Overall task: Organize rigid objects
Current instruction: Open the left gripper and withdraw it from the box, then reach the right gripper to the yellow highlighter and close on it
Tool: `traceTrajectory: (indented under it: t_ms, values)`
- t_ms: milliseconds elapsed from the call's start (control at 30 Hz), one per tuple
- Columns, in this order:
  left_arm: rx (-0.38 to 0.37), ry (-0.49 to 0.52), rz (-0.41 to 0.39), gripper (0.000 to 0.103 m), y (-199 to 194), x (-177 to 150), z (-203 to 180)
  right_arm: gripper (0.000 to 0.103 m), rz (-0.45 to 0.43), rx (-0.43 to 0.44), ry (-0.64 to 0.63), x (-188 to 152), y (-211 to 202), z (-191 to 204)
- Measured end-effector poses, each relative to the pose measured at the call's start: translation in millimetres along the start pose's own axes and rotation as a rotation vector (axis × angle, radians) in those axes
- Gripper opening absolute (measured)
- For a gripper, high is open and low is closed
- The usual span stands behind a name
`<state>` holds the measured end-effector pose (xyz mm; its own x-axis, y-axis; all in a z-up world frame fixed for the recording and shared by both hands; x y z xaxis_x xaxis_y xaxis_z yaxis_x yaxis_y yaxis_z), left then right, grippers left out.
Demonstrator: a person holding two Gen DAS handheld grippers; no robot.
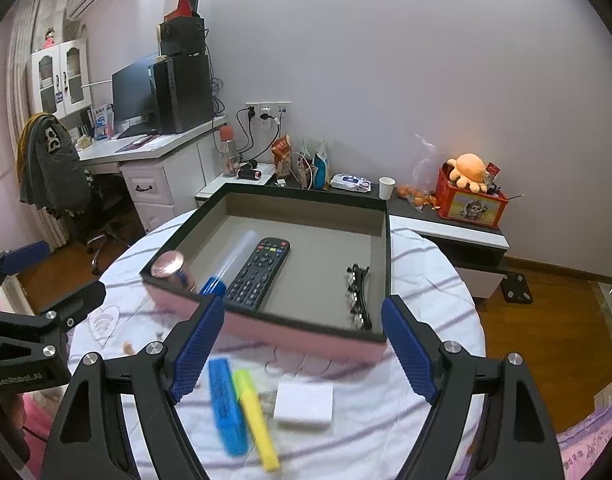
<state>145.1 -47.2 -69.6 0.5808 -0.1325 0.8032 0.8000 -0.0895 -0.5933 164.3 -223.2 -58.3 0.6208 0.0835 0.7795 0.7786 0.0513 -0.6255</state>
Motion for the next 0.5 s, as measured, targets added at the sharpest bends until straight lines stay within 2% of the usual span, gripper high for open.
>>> traceTrajectory:
  t_ms: [267, 500]
  values:
    - [-0.025, 0.018, -0.020, 0.103, -26.2, -12.9, -7.5, 0.083, -0.016, -0.021, -0.013, -15.1, -32.2, 7.3]
    - [-0.024, 0.009, -0.002, 0.103, -29.2, -25.4, -4.8, 0.083, 0.018, -0.045, -0.006, -36.7, -33.6, 1.8]
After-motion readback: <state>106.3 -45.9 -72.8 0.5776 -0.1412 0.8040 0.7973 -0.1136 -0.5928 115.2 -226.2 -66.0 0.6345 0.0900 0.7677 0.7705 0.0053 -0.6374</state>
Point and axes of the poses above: each gripper's, at about its wrist camera, not at the fingertips, and y roughly the way its jaws point, z to its left, x to its top, the point moved 3 cm from there along y, roughly the way its jaws point, and after that the axes turned 4 degrees about -x, right-handed, at the moved point
